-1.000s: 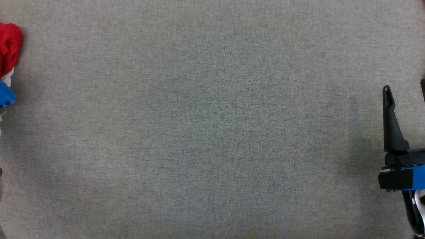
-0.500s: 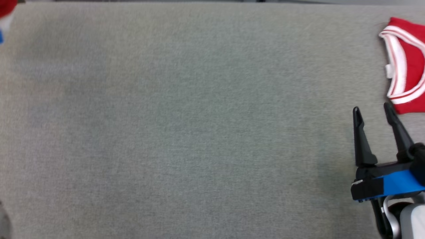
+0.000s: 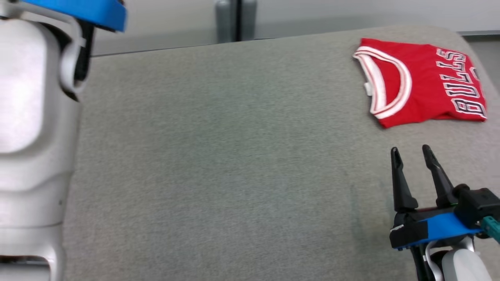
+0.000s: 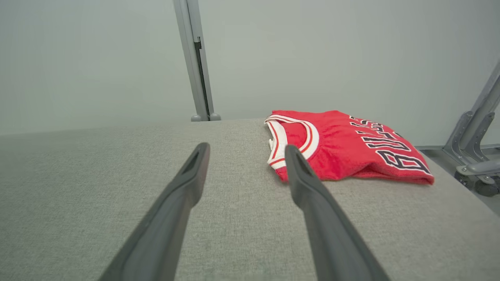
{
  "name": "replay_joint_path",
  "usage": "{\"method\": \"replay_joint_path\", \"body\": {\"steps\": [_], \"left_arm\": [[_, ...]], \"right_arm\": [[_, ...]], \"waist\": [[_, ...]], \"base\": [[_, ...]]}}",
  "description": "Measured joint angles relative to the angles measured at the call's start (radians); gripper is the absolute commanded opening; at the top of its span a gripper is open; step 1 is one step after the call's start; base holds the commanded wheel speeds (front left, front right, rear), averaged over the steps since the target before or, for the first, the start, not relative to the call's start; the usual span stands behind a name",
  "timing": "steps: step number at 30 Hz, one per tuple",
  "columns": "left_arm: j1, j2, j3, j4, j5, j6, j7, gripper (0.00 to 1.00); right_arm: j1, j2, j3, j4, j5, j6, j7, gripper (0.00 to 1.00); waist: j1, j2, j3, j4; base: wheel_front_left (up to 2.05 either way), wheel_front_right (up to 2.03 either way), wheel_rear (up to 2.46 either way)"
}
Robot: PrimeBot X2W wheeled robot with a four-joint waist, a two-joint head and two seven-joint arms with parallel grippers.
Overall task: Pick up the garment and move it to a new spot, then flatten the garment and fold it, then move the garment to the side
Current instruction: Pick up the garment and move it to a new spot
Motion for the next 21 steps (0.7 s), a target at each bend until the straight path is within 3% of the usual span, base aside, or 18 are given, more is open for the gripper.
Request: {"method": "replay_joint_path", "body": {"steps": [10, 17, 21], "left_arm": [[0.225, -0.089, -0.115, -0.096, -0.021, 0.017, 0.048, 0.00], [0.463, -0.109, -0.157, -0.047, -0.043, 0.050, 0.024, 0.00], [0.573, -0.121, -0.195, 0.019, -0.055, 0.045, 0.007, 0.00]], "right_arm": [[0.000, 0.003, 0.027, 0.082, 0.058, 0.000, -0.044, 1.00], [-0.003, 0.004, 0.032, 0.111, 0.078, 0.000, -0.063, 1.00], [-0.004, 0.005, 0.037, 0.126, 0.080, 0.000, -0.069, 1.00]], "waist": [[0.0000, 0.0000, -0.047, -0.111], [0.0000, 0.0002, -0.051, -0.122], [0.0001, 0.0002, -0.050, -0.112]], "base": [[0.00, 0.00, 0.00], [0.00, 0.00, 0.00], [0.00, 0.00, 0.00]]}}
